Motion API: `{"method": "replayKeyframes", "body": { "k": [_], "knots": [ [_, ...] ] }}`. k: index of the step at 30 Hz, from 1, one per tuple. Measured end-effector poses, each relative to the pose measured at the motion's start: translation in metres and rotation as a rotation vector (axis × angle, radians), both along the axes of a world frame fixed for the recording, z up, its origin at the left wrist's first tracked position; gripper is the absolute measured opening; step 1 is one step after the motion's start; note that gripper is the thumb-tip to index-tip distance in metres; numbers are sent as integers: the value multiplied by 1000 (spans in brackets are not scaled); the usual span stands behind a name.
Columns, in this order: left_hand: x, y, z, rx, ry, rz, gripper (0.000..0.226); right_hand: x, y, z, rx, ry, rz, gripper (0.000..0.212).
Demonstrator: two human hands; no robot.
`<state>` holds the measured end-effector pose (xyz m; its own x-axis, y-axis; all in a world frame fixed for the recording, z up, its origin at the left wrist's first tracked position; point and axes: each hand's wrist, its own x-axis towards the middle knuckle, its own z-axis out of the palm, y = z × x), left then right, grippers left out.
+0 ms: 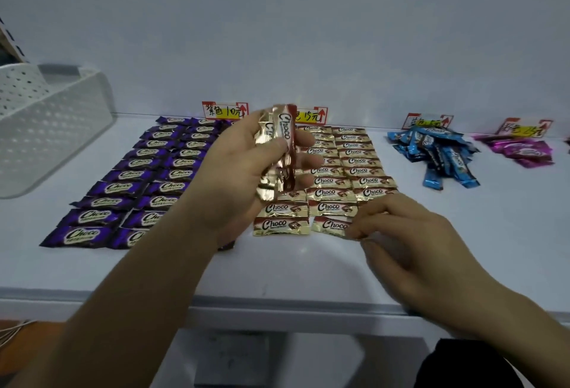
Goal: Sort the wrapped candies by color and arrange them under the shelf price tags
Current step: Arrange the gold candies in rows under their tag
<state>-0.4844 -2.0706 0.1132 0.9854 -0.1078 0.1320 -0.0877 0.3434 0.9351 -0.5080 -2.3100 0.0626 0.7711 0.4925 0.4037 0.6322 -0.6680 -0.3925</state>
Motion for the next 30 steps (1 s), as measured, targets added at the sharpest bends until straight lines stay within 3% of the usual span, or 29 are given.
{"method": "replayKeyframes", "body": {
  "k": [6, 9, 14, 24, 26, 29, 30],
  "knots": [
    [-18, -3, -12, 95, -78, 110, 14, 2, 5, 1, -45, 45, -11, 10],
    [-29, -4, -23, 111, -90, 142, 23, 5, 6, -2, -46, 25, -18, 10],
    [-38, -2, -39, 235, -193, 156, 20, 5, 8, -2, -59, -12, -45, 9],
    [-46, -9, -42, 331, -186, 163, 22, 5, 7, -5, -67, -53, -49, 11],
    [-46, -8, -44, 368, -191, 98, 17, 3, 8, 0, 68, -40, -77, 13],
    [-46, -8, -46, 477, -232, 45, 17, -5, 23, 16, 624, 364, 24, 24],
    [-44, -8, -47, 521, -260, 39, 18, -8, 30, 20, 726, 474, 67, 29]
  ]
}}
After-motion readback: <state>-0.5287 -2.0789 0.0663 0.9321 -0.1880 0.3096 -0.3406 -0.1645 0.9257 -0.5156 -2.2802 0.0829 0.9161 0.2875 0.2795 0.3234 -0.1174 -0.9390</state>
